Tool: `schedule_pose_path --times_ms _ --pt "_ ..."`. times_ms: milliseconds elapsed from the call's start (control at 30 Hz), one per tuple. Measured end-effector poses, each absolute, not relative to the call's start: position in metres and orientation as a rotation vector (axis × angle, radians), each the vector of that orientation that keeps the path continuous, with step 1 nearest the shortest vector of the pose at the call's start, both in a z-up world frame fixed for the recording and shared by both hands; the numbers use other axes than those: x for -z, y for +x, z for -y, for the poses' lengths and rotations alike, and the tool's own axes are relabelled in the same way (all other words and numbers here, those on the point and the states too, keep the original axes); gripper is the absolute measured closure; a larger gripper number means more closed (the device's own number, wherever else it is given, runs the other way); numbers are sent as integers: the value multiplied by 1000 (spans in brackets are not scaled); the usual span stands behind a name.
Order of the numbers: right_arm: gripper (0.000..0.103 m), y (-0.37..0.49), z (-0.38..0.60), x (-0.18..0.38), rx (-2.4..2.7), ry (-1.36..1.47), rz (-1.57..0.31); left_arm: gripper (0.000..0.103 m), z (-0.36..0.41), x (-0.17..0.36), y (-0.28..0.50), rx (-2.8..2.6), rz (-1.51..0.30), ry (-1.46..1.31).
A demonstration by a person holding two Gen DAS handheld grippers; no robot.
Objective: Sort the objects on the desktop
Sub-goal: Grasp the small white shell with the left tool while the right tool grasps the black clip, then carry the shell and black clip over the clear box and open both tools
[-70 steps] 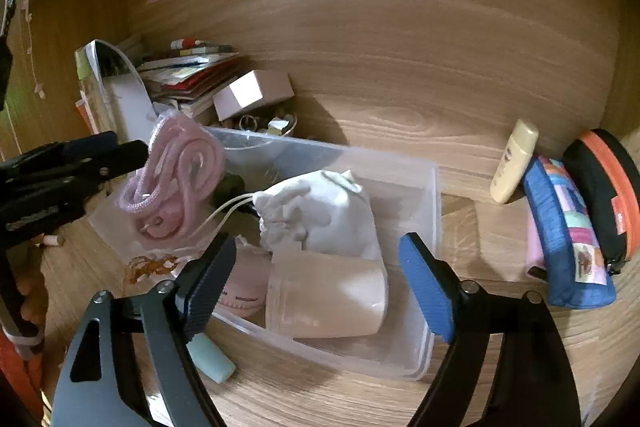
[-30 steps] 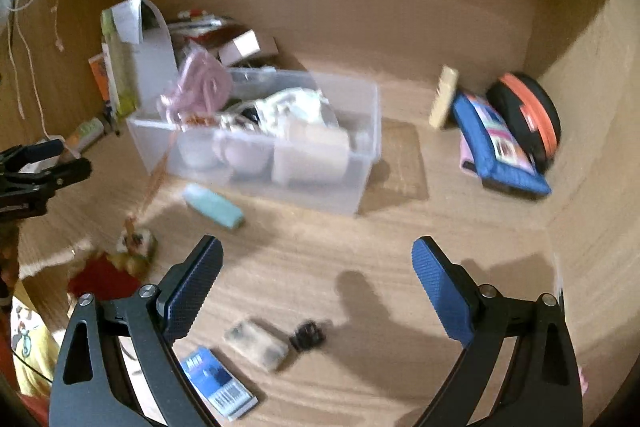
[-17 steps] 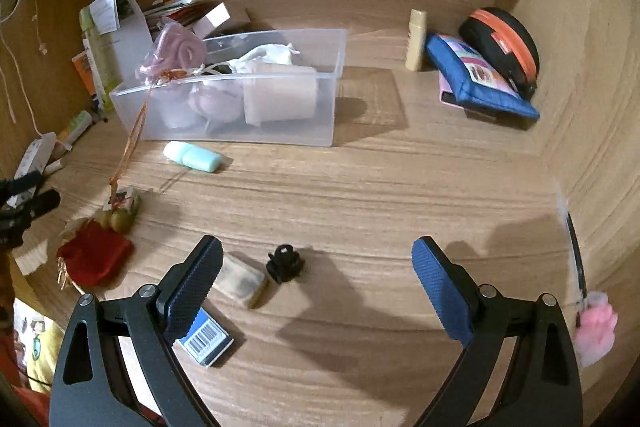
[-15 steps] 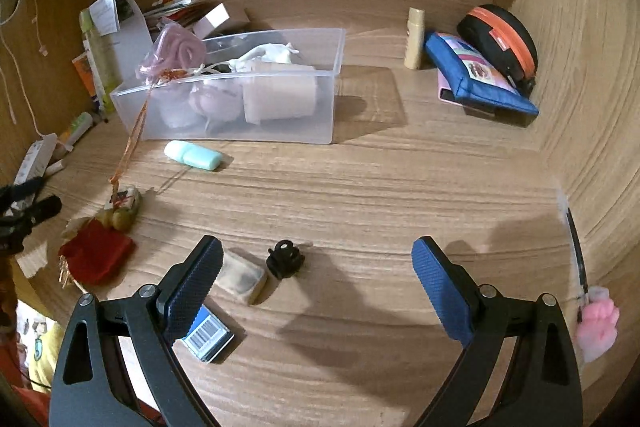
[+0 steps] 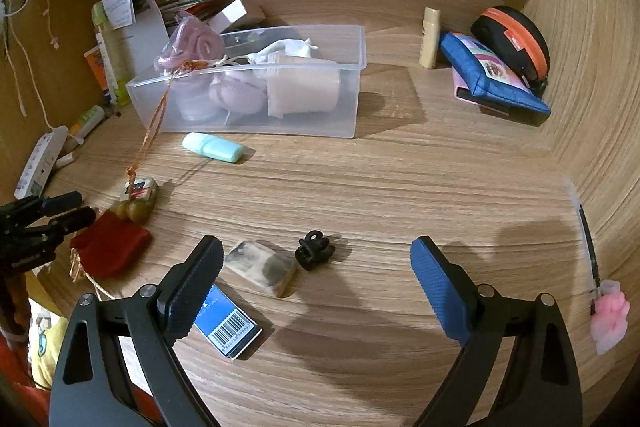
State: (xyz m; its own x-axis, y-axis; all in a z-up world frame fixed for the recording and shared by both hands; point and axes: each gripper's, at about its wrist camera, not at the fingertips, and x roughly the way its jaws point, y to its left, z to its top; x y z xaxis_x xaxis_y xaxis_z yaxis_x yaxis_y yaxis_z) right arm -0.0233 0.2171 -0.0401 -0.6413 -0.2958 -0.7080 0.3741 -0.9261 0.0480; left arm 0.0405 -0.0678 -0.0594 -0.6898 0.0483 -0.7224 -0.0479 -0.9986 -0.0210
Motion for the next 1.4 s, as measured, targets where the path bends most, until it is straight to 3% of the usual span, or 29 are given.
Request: schedule_pose_path --times_ms 267,433,567,700,967,1400 --pt "35 -27 -215 50 2501 1129 -121 86 73 60 45 -2879 -26 -1200" --pt "41 -30 -214 55 2484 1137 -105 87 76 61 46 -2905 0 -1196" --pt "56 -34 -214 54 2463 1135 -63 88 87 60 41 -2920 108 -1212" --pt "59 -38 -218 53 2465 1140 -21 88 94 60 39 -2938 148 -1219" --pt "83 -43 -219 54 2424 1144 11 88 94 60 38 -2957 182 -1215" --pt "83 -50 -222 35 2433 1083 37 88 90 39 33 -2971 179 -1108"
